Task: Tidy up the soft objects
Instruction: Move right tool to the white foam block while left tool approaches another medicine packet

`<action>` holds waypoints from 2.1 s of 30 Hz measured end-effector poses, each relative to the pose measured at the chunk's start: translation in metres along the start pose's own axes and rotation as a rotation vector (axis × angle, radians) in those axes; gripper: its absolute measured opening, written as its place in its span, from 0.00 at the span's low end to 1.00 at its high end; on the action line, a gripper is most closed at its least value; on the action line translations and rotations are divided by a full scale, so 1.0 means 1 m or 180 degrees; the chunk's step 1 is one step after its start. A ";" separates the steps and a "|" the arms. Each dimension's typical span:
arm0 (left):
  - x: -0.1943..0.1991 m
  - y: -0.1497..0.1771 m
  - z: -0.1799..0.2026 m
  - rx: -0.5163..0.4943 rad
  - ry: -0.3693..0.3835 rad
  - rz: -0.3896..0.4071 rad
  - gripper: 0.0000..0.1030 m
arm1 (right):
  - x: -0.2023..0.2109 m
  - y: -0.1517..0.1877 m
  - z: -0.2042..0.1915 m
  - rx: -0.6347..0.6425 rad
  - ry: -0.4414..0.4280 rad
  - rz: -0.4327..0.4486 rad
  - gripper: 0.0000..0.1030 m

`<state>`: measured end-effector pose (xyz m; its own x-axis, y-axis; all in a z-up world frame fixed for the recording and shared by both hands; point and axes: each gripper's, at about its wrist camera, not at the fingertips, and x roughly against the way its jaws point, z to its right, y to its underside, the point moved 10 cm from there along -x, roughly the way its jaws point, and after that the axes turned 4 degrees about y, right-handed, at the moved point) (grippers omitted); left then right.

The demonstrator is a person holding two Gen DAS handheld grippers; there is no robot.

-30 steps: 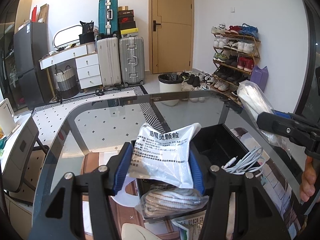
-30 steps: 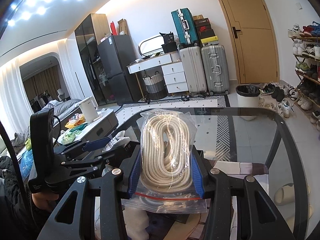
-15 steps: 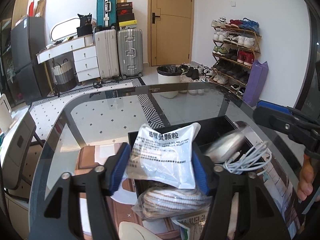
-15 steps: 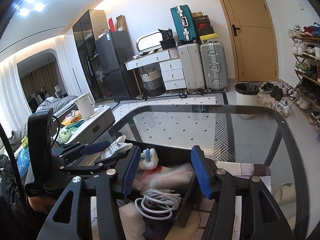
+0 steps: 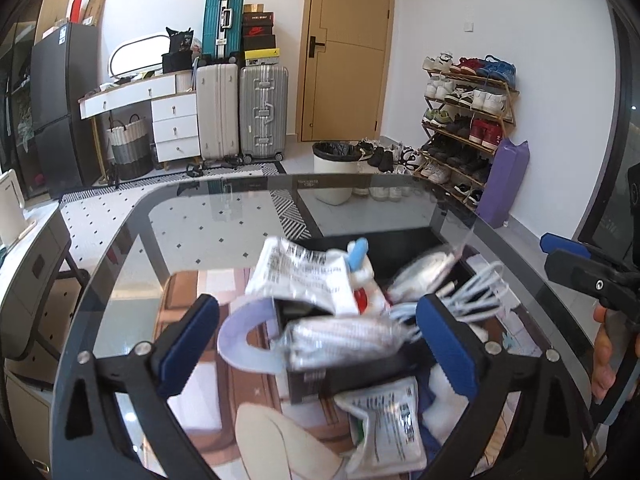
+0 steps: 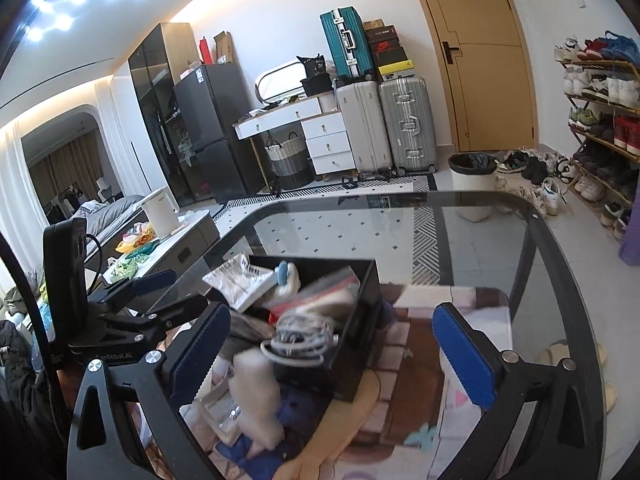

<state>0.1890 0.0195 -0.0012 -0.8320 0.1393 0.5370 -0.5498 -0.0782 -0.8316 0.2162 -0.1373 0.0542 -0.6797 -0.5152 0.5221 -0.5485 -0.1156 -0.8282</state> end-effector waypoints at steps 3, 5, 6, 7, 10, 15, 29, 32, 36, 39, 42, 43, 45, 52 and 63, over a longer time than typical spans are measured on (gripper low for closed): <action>0.005 0.013 0.001 0.0006 -0.0001 -0.0040 0.97 | 0.007 0.008 -0.001 -0.0046 -0.0018 -0.0008 0.99; 0.007 0.019 0.003 -0.0012 -0.0013 -0.0061 0.97 | 0.010 0.015 0.000 -0.0070 -0.0008 -0.0010 0.99; 0.009 0.024 0.003 -0.0036 -0.0025 -0.0080 0.97 | 0.011 0.019 0.000 -0.0092 -0.0008 -0.0010 0.99; 0.010 0.028 0.004 -0.0054 -0.0038 -0.0085 0.97 | 0.013 0.023 0.000 -0.0110 -0.0017 -0.0007 0.99; 0.015 0.038 0.007 -0.0115 -0.0052 -0.0098 0.97 | 0.016 0.033 -0.005 -0.0130 -0.0014 -0.0024 0.99; 0.024 0.045 0.011 -0.0205 -0.0103 -0.0038 0.97 | 0.017 0.047 -0.013 -0.0061 0.0002 -0.0087 0.99; 0.019 0.064 0.011 -0.0175 -0.0069 -0.0189 0.97 | 0.004 0.069 -0.021 0.0024 0.0032 -0.0310 0.99; 0.018 0.071 0.011 -0.0117 -0.0032 -0.0268 0.97 | 0.000 0.073 -0.022 0.0066 0.0044 -0.0344 0.99; 0.018 0.084 0.007 0.0012 0.0005 -0.0374 0.97 | -0.004 0.078 -0.024 0.0106 0.0059 -0.0405 0.99; 0.018 0.088 0.004 0.0103 0.0044 -0.0412 0.97 | -0.008 0.080 -0.025 0.0132 0.0084 -0.0436 0.99; 0.016 0.092 0.001 0.0150 0.0059 -0.0452 0.97 | -0.013 0.082 -0.026 0.0133 0.0097 -0.0470 0.99; 0.015 0.094 0.001 0.0158 0.0057 -0.0478 0.97 | -0.015 0.083 -0.026 0.0138 0.0101 -0.0481 0.99; 0.013 0.097 0.002 0.0133 0.0057 -0.0512 0.97 | -0.018 0.085 -0.028 0.0149 0.0104 -0.0507 0.99; 0.009 0.102 0.004 0.0077 0.0041 -0.0600 0.97 | -0.029 0.091 -0.028 0.0182 0.0129 -0.0602 0.99; 0.007 0.104 0.001 0.0078 -0.0003 -0.0636 0.97 | -0.044 0.100 -0.030 0.0194 0.0132 -0.0749 0.99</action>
<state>0.1255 0.0114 -0.0839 -0.7061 0.1536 0.6912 -0.7057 -0.0732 -0.7047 0.1768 -0.1004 -0.0460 -0.5569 -0.4330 0.7089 -0.6644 -0.2800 -0.6929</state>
